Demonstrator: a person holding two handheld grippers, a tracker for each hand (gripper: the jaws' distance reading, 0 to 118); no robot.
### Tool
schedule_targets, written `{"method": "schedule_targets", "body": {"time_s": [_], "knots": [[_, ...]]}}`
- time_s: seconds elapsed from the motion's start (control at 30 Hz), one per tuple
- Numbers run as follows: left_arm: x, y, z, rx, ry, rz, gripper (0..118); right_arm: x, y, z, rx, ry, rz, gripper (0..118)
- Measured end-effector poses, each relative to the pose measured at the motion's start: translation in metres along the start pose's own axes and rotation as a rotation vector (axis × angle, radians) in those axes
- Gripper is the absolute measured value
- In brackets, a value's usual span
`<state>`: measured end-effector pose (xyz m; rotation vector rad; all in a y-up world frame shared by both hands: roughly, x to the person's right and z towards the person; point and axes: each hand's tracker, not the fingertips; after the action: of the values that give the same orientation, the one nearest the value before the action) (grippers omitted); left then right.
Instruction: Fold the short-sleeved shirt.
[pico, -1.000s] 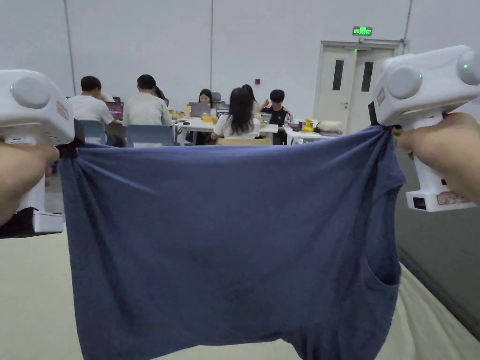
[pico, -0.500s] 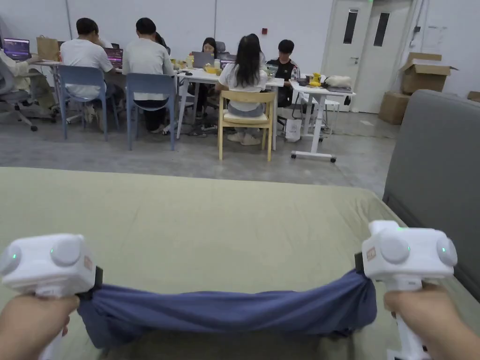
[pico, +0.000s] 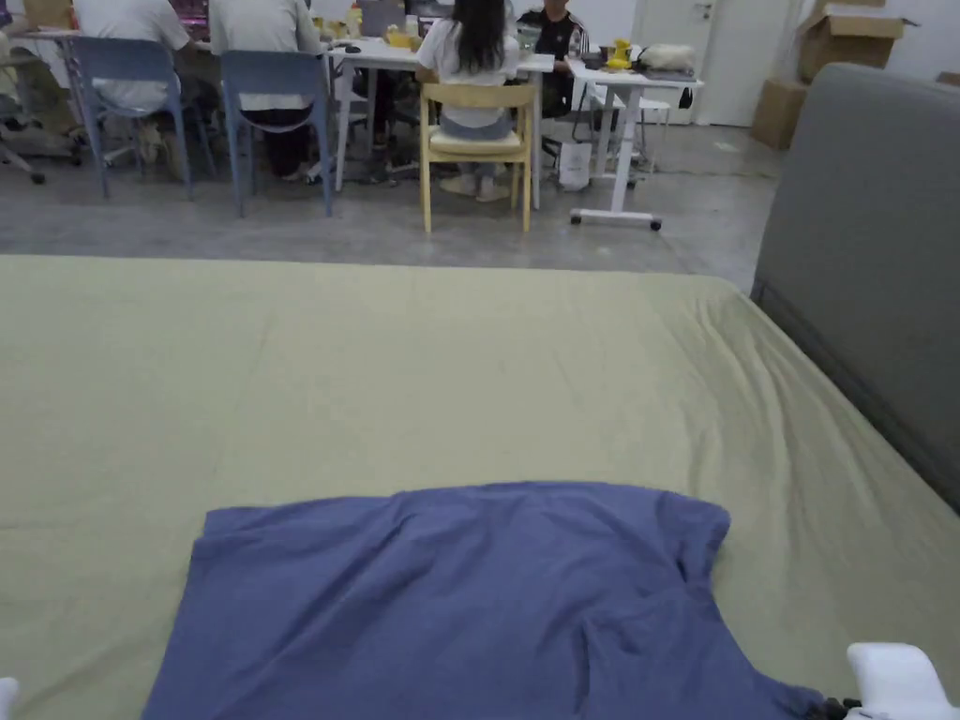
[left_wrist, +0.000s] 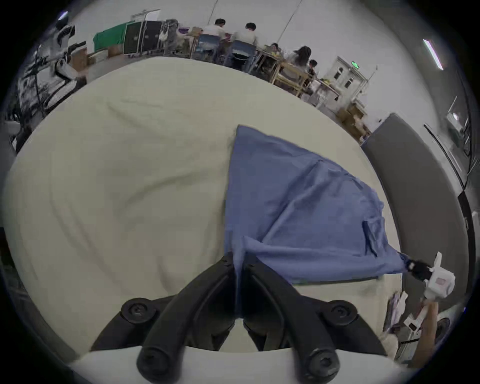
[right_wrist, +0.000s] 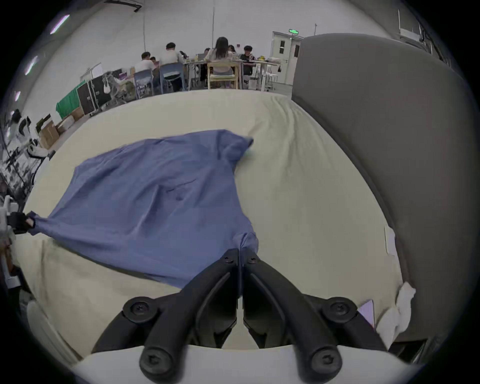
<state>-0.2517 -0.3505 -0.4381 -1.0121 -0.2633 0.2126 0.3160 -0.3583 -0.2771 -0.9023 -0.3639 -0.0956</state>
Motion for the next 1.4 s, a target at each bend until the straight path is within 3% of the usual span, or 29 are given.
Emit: {"method": "schedule_targets", "body": {"time_s": [0.07, 0.2, 0.37, 0.47, 0.57, 0.7, 0.77, 0.8, 0.83, 0.87, 0.9, 0.93, 1.0, 1.07, 1.13, 1.17, 1.2, 1.23, 1.27, 1.33, 1.4], "knots": [[-0.004, -0.015, 0.007, -0.027, 0.017, -0.017, 2, 0.005, -0.018, 0.007, -0.042, 0.007, -0.025, 4], [-0.006, -0.034, 0.009, -0.045, 0.042, 0.023, 2, 0.004, -0.044, 0.010, -0.087, -0.031, 0.028, 4], [0.004, -0.050, -0.026, -0.123, 0.143, -0.048, 2, -0.002, -0.060, -0.022, -0.191, -0.021, 0.043, 4], [0.004, -0.057, -0.050, -0.160, 0.179, -0.038, 2, 0.005, -0.074, -0.058, -0.319, -0.002, -0.024, 4], [0.000, -0.051, -0.058, -0.175, 0.206, -0.050, 2, 0.008, -0.073, -0.064, -0.297, 0.002, -0.056, 4], [0.001, -0.051, -0.066, -0.192, 0.241, -0.106, 2, -0.001, -0.072, -0.062, -0.293, -0.020, 0.008, 4], [-0.001, -0.051, -0.065, -0.191, 0.242, -0.101, 2, 0.004, -0.068, -0.059, -0.283, -0.013, -0.031, 12], [0.000, -0.046, -0.058, -0.193, 0.236, -0.096, 18, 0.008, -0.064, -0.053, -0.282, -0.001, -0.048, 23], [0.002, -0.043, -0.041, -0.148, 0.230, -0.083, 57, 0.012, -0.059, -0.036, -0.275, -0.018, -0.096, 55], [0.003, -0.042, -0.020, -0.033, 0.203, -0.070, 101, 0.014, -0.054, -0.020, -0.217, -0.041, -0.131, 103], [0.009, -0.046, 0.005, 0.074, 0.130, -0.055, 118, 0.016, -0.049, 0.007, -0.088, -0.023, -0.134, 118], [0.011, -0.050, 0.026, 0.128, 0.068, -0.050, 118, 0.016, -0.044, 0.049, 0.128, 0.010, -0.180, 116], [0.013, -0.052, 0.055, 0.245, 0.031, -0.025, 118, 0.023, -0.027, 0.090, 0.276, 0.007, -0.246, 118], [0.033, -0.057, 0.065, 0.204, 0.016, -0.070, 118, 0.021, -0.012, 0.108, 0.286, 0.026, -0.251, 118], [0.041, -0.060, 0.062, 0.050, -0.005, -0.116, 118, 0.005, -0.027, 0.095, 0.198, 0.049, -0.235, 118], [0.042, -0.064, 0.052, -0.001, 0.025, -0.127, 118, -0.002, -0.029, 0.092, 0.154, 0.053, -0.222, 118], [0.045, -0.070, 0.049, -0.011, 0.061, -0.139, 100, -0.009, -0.033, 0.089, 0.127, 0.045, -0.197, 107], [0.048, -0.077, 0.047, -0.018, 0.101, -0.164, 55, -0.021, -0.041, 0.080, 0.105, 0.029, -0.156, 68], [0.049, -0.084, 0.046, -0.016, 0.122, -0.186, 0, -0.032, -0.048, 0.077, 0.099, 0.012, -0.114, 2], [0.035, -0.095, 0.032, -0.079, 0.123, -0.116, 0, -0.047, -0.060, 0.065, 0.077, 0.022, -0.062, 2], [0.024, -0.099, 0.023, -0.077, 0.109, -0.085, 0, -0.050, -0.067, 0.061, 0.042, 0.093, -0.091, 2]]}}
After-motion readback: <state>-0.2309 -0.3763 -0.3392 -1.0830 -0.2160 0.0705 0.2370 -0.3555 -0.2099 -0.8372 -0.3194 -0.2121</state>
